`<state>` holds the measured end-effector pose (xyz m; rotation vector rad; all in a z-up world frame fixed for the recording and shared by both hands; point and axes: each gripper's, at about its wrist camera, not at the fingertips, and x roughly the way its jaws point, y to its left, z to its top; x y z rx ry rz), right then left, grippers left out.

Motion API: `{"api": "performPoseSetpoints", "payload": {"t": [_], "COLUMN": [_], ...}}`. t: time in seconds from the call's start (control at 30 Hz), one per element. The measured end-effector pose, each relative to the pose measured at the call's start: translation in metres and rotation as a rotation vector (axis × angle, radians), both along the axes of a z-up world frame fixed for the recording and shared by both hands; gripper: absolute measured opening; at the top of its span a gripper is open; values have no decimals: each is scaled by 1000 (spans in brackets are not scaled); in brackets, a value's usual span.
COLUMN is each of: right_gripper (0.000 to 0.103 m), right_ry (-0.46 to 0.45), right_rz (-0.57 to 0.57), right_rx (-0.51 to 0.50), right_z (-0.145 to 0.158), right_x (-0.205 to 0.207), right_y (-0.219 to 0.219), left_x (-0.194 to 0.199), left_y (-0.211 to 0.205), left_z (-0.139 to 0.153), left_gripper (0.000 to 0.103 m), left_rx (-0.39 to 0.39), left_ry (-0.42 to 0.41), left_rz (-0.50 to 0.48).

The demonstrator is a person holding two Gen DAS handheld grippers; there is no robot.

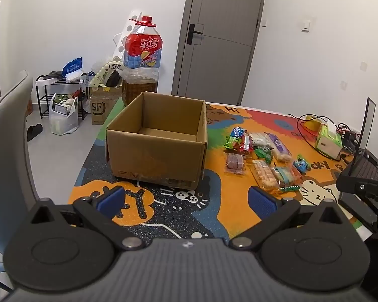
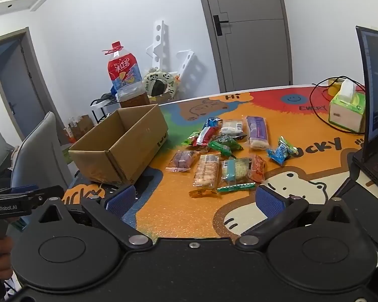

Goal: Organize snacks

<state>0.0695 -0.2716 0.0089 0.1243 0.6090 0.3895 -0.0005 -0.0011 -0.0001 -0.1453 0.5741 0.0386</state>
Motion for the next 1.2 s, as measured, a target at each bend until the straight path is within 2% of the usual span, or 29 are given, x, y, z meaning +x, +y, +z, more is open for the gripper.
{"api": "performPoseSetpoints", "payload": {"t": [0.03,0.27,1.2], "right_gripper": [103,103,103], "right_ry": [25,8,6], "right_rz": [3,11,2], "right_rx": [16,-9,-4], "right_z": [0,-3,0], "right_x": [3,-2,-1], "right_y": [-1,3,3], "left_x": [0,0,0], "left_y": [-1,0,-6], "left_z": [0,1,-1], "left_gripper": [103,103,103], "left_rx": [2,-8,-4], "left_ry": [1,4,9], "left_rz": [-2,-4,-21]}}
